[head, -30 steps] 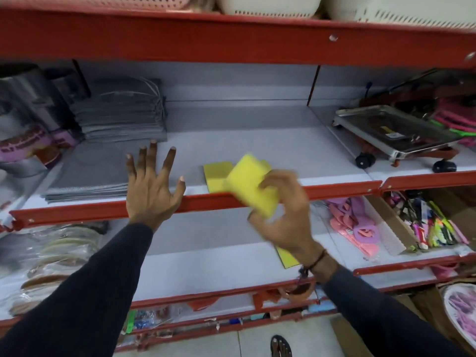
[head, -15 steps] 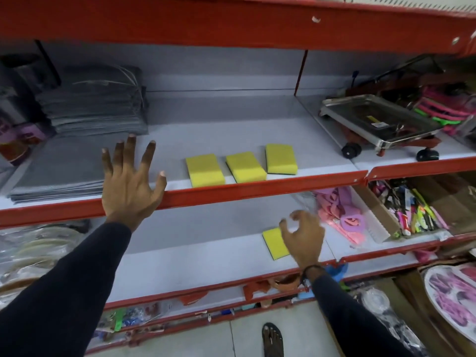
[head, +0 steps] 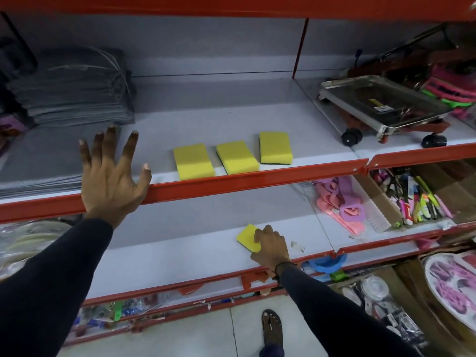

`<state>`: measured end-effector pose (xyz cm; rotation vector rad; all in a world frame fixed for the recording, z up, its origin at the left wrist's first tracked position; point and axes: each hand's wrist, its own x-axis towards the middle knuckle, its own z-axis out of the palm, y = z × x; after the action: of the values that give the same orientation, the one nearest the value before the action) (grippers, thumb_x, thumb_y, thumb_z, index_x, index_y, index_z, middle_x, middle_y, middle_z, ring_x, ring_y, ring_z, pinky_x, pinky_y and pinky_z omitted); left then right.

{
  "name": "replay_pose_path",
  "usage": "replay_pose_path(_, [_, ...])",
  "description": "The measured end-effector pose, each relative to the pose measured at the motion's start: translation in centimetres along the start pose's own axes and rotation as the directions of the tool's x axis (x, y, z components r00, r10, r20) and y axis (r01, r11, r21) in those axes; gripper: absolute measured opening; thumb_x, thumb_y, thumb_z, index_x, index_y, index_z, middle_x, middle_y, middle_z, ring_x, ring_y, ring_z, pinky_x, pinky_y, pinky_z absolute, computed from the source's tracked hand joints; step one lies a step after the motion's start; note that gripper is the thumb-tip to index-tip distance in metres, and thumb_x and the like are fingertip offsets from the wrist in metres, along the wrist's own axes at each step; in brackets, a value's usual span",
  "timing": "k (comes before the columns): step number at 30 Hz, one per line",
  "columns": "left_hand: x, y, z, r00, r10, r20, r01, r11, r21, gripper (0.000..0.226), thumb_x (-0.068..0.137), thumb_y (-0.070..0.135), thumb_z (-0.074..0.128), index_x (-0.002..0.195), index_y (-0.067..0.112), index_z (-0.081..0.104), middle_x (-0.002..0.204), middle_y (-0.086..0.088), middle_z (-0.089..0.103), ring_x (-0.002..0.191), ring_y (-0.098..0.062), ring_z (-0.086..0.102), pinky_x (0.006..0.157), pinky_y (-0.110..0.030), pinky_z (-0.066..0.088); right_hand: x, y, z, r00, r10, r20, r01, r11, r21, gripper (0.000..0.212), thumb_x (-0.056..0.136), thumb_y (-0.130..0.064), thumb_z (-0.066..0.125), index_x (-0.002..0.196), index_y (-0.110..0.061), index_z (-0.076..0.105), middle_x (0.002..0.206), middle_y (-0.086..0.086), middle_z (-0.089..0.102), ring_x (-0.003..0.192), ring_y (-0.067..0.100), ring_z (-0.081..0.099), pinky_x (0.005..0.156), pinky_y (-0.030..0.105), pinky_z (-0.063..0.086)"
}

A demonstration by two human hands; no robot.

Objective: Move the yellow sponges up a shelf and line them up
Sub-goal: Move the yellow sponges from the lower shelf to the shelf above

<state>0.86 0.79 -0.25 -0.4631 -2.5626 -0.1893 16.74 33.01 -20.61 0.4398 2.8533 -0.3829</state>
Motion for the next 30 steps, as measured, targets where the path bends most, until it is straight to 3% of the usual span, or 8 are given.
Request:
replay_pose_path(8, [-0.1,0.0,-0.2,1.000,0.014,0.013,-0.014,1.000,-0.001,0.079,0.096,0.056,0.030,0.168,0.024,0.023,0.175,-0.020,0.014,0.162,-0.042,0.011,0.131,-0.059,-0.005,-7.2,-0.7,-13.3,0.886,-0.359,-0.295,0.456,0.791,0.408,0.042,0.060,-0.041,0.077,0.099,-0.029,0.067,0.105,-0.007,0.060,0.092,0.011,0.060,0.066,0.015,0.040])
replay_pose_path(11, [-0.1,0.1,-0.4,1.000,0.018,0.024,-0.018,1.000,-0.006,0.078,0.095,0.055,0.032,0.167,0.023,0.027,0.172,-0.025,0.022,0.157,-0.048,0.019,0.130,-0.060,-0.004,-8.6,0.2,-20.8,0.879,-0.270,-0.392,0.470,0.623,0.625,0.036,0.057,-0.028,0.079,0.092,-0.027,0.069,0.096,-0.017,0.069,0.087,-0.001,0.062,0.070,0.010,0.043])
replay_pose_path(15, [0.0,0.0,-0.4,0.997,0.028,0.077,-0.029,1.000,0.007,0.078,0.097,0.060,0.026,0.167,0.027,0.026,0.171,-0.025,0.025,0.156,-0.049,0.022,0.128,-0.054,-0.011,-8.7,2.2,-28.0,0.834,-0.028,-0.551,0.504,0.447,0.740,0.029,0.067,-0.009,0.081,0.090,-0.021,0.070,0.097,-0.001,0.070,0.080,0.014,0.067,0.074,0.031,0.055])
replay_pose_path(18, [0.0,-0.3,-0.3,0.992,0.046,0.114,-0.049,0.999,0.021,0.076,0.099,0.059,0.023,0.167,0.026,0.028,0.171,-0.023,0.030,0.156,-0.047,0.028,0.126,-0.050,-0.019,-6.6,3.3,-29.0,0.702,0.227,-0.675,0.331,0.735,0.592,0.030,0.070,-0.033,0.085,0.095,-0.026,0.069,0.101,-0.001,0.067,0.087,0.016,0.064,0.079,0.035,0.053])
replay_pose_path(21, [-0.5,0.2,-0.7,0.984,0.139,0.110,-0.133,0.989,-0.057,0.069,0.101,0.047,0.027,0.157,0.011,0.046,0.158,-0.023,0.049,0.146,-0.043,0.046,0.124,-0.063,0.021,-4.3,3.6,-27.5,0.767,0.189,-0.613,0.016,0.950,0.313,0.040,0.070,-0.052,0.077,0.101,-0.030,0.065,0.106,0.003,0.064,0.095,0.028,0.066,0.086,0.041,0.049])
replay_pose_path(23, [-0.7,1.1,-1.2,0.974,0.218,0.066,-0.206,0.967,-0.152,0.062,0.102,0.042,0.030,0.146,0.007,0.058,0.150,-0.021,0.058,0.135,-0.040,0.056,0.112,-0.057,0.039,-3.5,3.2,-26.6,0.809,0.155,-0.567,-0.054,0.980,0.191,0.043,0.071,-0.061,0.070,0.101,-0.030,0.064,0.105,0.004,0.067,0.099,0.031,0.067,0.093,0.045,0.046])
replay_pose_path(26, [-0.8,3.3,-1.8,0.949,0.314,0.034,-0.299,0.927,-0.227,0.056,0.103,0.040,0.036,0.144,0.008,0.060,0.151,-0.017,0.059,0.133,-0.036,0.057,0.111,-0.046,0.037,-3.0,1.8,-26.7,0.791,0.126,-0.598,-0.057,0.989,0.134,0.048,0.074,-0.067,0.061,0.100,-0.029,0.071,0.100,0.003,0.070,0.095,0.031,0.068,0.091,0.046,0.048])
replay_pose_path(30, [-0.5,5.6,-2.2,0.931,0.362,0.057,-0.334,0.902,-0.274,0.053,0.102,0.040,0.044,0.143,0.009,0.060,0.148,-0.014,0.062,0.131,-0.034,0.059,0.109,-0.046,0.045,-2.5,-1.7,-27.6,0.767,0.011,-0.641,0.051,0.996,0.078,0.030,0.081,-0.046,0.064,0.102,-0.027,0.074,0.097,0.004,0.070,0.096,0.033,0.066,0.087,0.044,0.046])
